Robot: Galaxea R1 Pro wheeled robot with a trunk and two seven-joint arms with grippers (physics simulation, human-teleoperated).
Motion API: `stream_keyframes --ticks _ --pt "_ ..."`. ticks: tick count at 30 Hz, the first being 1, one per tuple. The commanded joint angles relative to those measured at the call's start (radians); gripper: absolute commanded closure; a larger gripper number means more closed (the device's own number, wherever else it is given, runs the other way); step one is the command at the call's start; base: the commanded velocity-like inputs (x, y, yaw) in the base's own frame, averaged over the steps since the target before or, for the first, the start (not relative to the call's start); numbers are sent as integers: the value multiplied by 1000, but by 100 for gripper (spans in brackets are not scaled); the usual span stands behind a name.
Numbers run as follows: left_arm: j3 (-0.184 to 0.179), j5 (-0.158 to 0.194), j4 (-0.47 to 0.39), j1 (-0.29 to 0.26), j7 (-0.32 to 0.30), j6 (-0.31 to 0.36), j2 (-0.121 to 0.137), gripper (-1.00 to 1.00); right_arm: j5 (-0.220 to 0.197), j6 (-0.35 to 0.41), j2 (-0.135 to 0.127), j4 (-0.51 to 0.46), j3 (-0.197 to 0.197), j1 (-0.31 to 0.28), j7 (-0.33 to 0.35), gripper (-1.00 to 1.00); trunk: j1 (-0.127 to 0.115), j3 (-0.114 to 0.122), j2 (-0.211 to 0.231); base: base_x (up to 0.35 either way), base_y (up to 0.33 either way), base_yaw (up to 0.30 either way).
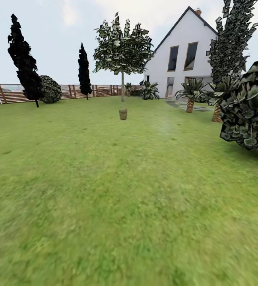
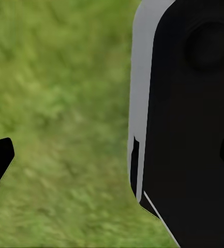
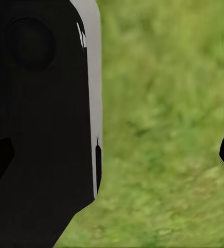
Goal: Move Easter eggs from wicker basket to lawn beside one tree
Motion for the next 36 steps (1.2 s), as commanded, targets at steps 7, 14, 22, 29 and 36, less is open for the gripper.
stream_keyframes --ticks 7,14,22,29,36 --pt "1 0 -2 1 -1 1 1 -100 8 -2 0 2 5 -1 -2 -100 1 -1 0 330 0 0" --pt "1 0 -2 1 -1 1 0 -100 8 -2 0 3 5 -1 -2 -100 1 -1 0 330 0 0" --pt "1 0 -2 1 -1 1 0 -100 9 -2 0 3 5 -1 -2 -100 1 -1 0 330 0 0" --pt "1 0 -2 1 -1 1 0 -100 9 -2 0 3 5 -1 -2 -100 1 -1 0 330 0 0" --pt "1 0 -2 1 -1 1 0 -100 9 -2 0 3 5 -1 -2 -100 1 -1 0 330 0 0"
